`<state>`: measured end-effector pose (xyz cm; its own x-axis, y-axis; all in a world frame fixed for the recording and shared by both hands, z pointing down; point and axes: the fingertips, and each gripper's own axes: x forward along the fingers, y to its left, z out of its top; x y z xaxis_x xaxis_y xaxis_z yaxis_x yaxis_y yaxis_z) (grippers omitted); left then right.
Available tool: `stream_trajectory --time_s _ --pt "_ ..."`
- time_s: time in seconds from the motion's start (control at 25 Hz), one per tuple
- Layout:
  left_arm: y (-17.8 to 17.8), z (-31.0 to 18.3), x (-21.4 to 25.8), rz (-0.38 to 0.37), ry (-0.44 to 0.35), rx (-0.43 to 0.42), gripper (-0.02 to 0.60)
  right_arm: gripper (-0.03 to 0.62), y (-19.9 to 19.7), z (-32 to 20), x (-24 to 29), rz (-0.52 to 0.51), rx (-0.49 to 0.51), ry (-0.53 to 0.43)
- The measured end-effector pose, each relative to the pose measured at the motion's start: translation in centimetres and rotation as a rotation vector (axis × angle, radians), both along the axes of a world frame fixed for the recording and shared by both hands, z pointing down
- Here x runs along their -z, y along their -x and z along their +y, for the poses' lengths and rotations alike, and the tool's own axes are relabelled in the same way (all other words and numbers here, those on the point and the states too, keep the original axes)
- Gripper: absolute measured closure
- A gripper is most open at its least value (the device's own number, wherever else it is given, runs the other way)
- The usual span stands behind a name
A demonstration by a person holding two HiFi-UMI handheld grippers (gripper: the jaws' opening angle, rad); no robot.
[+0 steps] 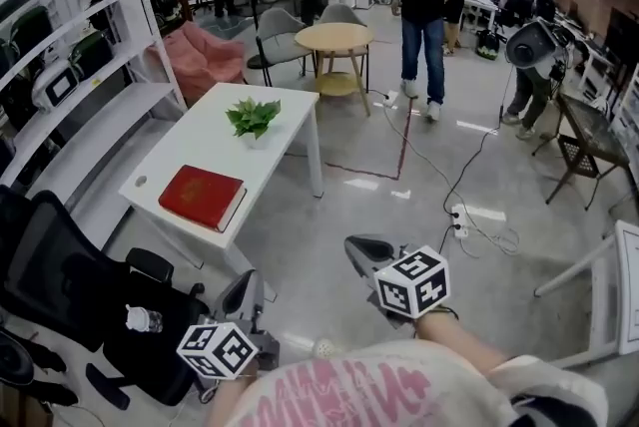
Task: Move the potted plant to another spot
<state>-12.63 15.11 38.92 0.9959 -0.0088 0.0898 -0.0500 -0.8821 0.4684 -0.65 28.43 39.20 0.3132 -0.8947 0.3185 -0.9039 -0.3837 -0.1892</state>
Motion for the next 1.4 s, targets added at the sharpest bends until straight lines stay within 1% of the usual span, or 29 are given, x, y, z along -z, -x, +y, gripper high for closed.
stream_trajectory --time_s 0.24,0.32,0.44,0.52,0.68,0.76,0.88,1.0,1.2,1.4 --pt "-6.5 -5.7 1.8 0.053 -0.008 -0.012 0.578 0.588 -6.9 -5.7 1.0 0.011 0.003 -0.017" --pt "-8.2 -7.0 2.3 0.075 -0.009 -0.019 0.578 0.588 -8.7 -7.2 1.0 0.017 0.005 -0.022" --pt "-10.4 -8.5 2.4 0.102 0.014 -0.023 0.578 0.588 -10.8 -8.5 0.0 0.001 -0.003 -0.025" --pt "-11.7 -9.2 2.2 0.104 0.024 -0.025 0.578 0.588 -12.0 -9.1 -1.0 -0.027 -0.010 -0.023" --pt "-13.3 -10.2 1.0 0.072 0.038 -0.012 0.578 0.588 -13.3 -10.3 -2.7 -0.084 0.002 -0.009" --pt "-14.2 -10.8 0.4 0.057 0.048 0.002 0.578 0.588 -14.1 -11.2 -2.7 -0.089 0.018 -0.019" --pt "-15.6 -11.7 -0.3 0.040 0.060 0.026 0.578 0.588 -16.1 -12.9 -2.4 -0.094 0.034 -0.071" --pt "-17.2 -13.5 -0.9 0.036 0.056 0.072 0.578 0.588 -18.6 -15.2 -2.3 -0.114 0.068 -0.115" --pt "-21.2 -16.8 -1.2 0.031 0.061 0.152 0.578 0.588 -23.8 -19.4 -2.8 -0.149 0.138 -0.110" --pt "-25.5 -19.9 -1.1 0.024 0.073 0.234 0.578 0.588 -28.9 -24.2 -1.9 -0.162 0.229 -0.099"
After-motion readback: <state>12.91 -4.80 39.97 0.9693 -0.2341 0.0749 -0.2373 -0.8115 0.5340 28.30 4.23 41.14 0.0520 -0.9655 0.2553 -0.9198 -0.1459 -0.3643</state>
